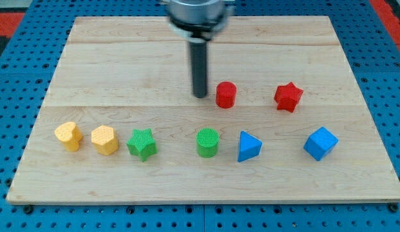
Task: Push the blue triangle towards the blue cube
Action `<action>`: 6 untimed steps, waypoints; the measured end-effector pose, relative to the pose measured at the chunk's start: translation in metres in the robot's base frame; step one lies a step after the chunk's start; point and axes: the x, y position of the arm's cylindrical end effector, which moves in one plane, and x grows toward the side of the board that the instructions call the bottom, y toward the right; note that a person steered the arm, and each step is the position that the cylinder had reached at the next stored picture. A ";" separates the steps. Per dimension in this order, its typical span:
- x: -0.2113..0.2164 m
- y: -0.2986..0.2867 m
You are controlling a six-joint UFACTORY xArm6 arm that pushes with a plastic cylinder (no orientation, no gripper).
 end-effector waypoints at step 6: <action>0.103 -0.068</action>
